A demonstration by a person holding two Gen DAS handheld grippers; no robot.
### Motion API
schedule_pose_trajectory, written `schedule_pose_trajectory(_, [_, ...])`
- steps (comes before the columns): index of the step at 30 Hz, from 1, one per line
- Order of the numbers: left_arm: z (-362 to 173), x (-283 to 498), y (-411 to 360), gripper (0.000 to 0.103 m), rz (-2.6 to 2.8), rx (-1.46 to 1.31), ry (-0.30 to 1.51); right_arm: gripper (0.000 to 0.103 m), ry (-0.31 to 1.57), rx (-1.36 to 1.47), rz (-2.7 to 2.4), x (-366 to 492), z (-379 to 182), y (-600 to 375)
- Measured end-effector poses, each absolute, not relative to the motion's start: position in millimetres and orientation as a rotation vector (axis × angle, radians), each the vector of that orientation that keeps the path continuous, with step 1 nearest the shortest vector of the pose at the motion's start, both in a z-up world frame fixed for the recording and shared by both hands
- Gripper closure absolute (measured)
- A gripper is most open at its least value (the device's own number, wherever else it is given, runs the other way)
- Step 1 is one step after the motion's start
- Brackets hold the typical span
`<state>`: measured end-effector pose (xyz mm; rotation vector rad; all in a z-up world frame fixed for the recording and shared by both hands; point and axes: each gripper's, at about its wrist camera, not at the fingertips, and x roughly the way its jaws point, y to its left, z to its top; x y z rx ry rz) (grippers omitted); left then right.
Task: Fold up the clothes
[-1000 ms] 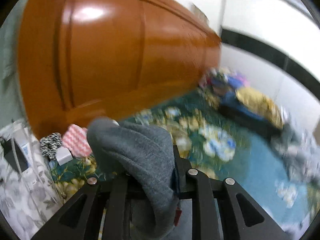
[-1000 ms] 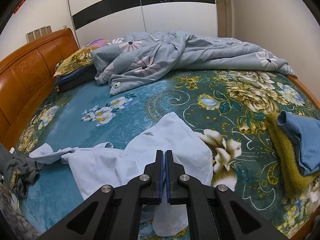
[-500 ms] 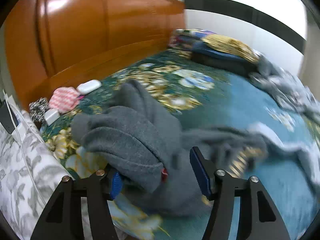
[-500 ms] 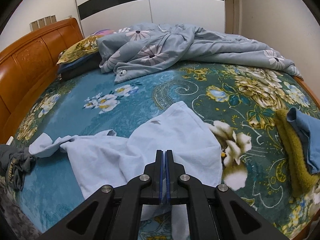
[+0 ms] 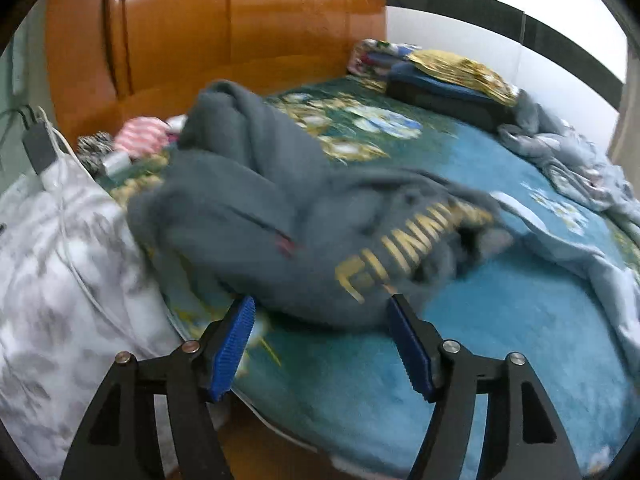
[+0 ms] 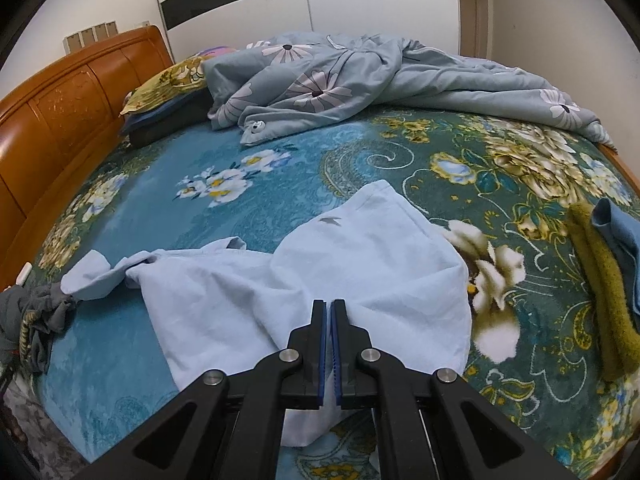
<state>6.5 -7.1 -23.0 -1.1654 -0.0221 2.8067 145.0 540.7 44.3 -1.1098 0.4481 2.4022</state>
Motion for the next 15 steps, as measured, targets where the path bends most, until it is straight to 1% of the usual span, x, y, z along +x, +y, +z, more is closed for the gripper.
schedule_pose_trajectory(1, [-23.9, 11.4, -2.8, 0.033, 2.779, -1.163, -0.027, 0.099, 0.446, -1.112, 2.403, 143.8, 43.4, 539.9])
schedule_pose_trajectory(3, [-23.5, 17.1, 19.2, 0.033, 2.731, -1.092, 0.037, 0.099, 0.453, -1.117, 2.407, 141.3, 41.2, 538.0])
schedule_pose_trajectory(4, [-24.0, 15.3, 28.5, 0.033, 2.73, -1.066, 0.086, 0.099, 0.458, -1.119, 2.408, 140.1, 40.1, 537.1])
schedule_pose_trajectory(5, [-24.7, 7.3, 41.2, 0.033, 2.743, -1.051, 0.177, 0.099, 0.463, -1.121, 2.41, 138.8, 39.0, 536.2])
schedule_pose_trajectory(7, [-26.7, -7.1, 52.3, 0.033, 2.754, -1.024, 0.243, 0.098, 0.467, -1.13, 2.418, 138.5, 38.4, 533.4])
schedule_pose_trajectory(11, [-48.5, -53.2, 60.8, 0.033, 2.722, -1.16, 0.247, 0.097, 0.484, -1.124, 2.422, 143.5, 39.9, 532.3])
schedule_pose_trajectory(15, [-53.9, -71.2, 55.5, 0.033, 2.775, -1.165, 0.257, 0.097, 0.491, -1.123, 2.414, 149.0, 40.6, 534.4])
